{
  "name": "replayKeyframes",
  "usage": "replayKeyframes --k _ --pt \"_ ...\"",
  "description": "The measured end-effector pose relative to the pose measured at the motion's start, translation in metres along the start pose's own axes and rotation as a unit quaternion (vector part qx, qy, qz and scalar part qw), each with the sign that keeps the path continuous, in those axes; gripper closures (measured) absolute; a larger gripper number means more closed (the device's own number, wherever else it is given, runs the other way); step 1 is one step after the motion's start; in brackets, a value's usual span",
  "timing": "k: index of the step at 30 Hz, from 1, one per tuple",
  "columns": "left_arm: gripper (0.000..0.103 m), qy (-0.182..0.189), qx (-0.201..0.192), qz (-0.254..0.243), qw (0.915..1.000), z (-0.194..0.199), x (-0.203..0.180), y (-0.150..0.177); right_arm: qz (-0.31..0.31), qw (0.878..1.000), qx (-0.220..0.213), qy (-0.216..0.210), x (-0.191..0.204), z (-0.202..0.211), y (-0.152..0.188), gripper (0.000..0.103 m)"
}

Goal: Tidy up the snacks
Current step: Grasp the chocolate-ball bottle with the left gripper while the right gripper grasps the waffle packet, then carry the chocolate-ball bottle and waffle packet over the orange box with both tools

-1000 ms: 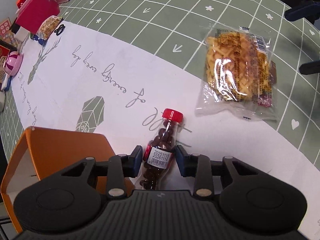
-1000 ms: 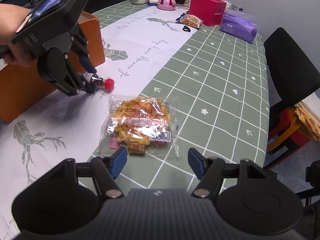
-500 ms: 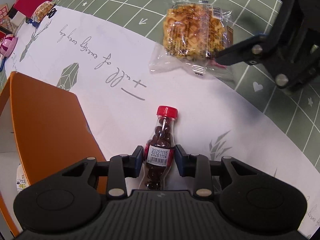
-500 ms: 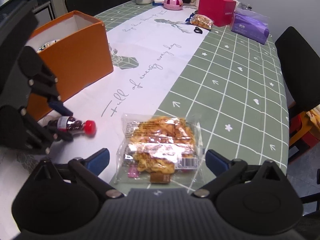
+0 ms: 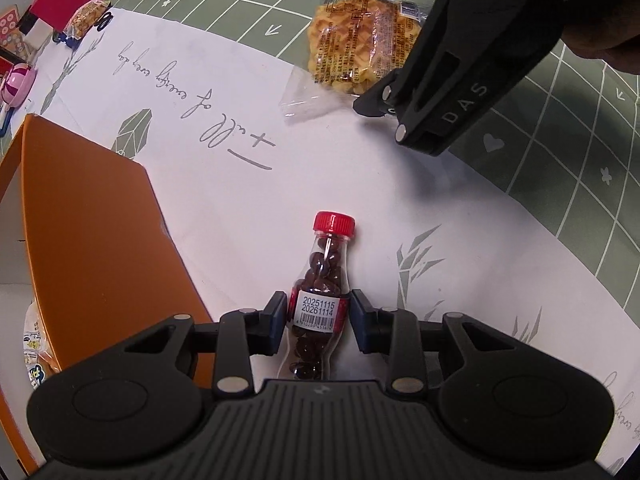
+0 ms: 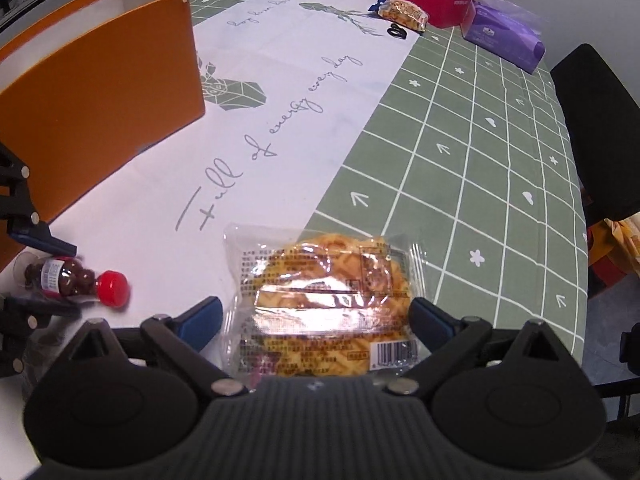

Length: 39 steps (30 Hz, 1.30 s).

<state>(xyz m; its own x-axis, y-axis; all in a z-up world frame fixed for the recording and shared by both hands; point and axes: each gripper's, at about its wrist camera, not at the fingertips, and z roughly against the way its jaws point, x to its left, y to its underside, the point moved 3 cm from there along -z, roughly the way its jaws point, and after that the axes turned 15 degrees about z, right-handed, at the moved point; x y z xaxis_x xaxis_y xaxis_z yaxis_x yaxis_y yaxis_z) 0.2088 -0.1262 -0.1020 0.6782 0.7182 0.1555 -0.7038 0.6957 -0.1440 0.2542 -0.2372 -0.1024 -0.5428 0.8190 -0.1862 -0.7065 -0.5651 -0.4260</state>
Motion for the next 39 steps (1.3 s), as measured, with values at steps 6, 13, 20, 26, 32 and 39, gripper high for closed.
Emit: replayKeyframes --k 6,13,20,26,32,39 --pt "0.065 -0.003 -0.005 0.002 1.0 0.0 0.0 0.001 0.02 1.0 0.005 0.009 0.003 0.007 0.003 0.026" --pt "0.065 -0.011 -0.014 0.008 0.9998 0.001 -0.002 0.004 0.029 1.0 0.007 -0.008 0.01 0.018 0.011 0.034" --pt "0.065 -0.01 -0.014 0.003 0.9999 0.004 -0.011 0.013 0.037 0.999 0.008 -0.021 0.023 0.033 0.02 0.046" --pt "0.065 -0.004 -0.013 0.005 0.9999 0.007 -0.017 0.026 0.036 0.999 0.013 -0.036 0.035 0.048 0.032 0.067" --pt "0.065 -0.003 -0.018 -0.002 0.9998 0.012 -0.029 0.047 0.026 0.997 0.013 -0.068 0.049 0.063 0.054 0.096" --pt "0.065 -0.001 -0.018 0.001 0.9998 0.015 -0.033 0.06 -0.045 0.998 -0.003 -0.054 0.039 0.084 0.057 0.03"
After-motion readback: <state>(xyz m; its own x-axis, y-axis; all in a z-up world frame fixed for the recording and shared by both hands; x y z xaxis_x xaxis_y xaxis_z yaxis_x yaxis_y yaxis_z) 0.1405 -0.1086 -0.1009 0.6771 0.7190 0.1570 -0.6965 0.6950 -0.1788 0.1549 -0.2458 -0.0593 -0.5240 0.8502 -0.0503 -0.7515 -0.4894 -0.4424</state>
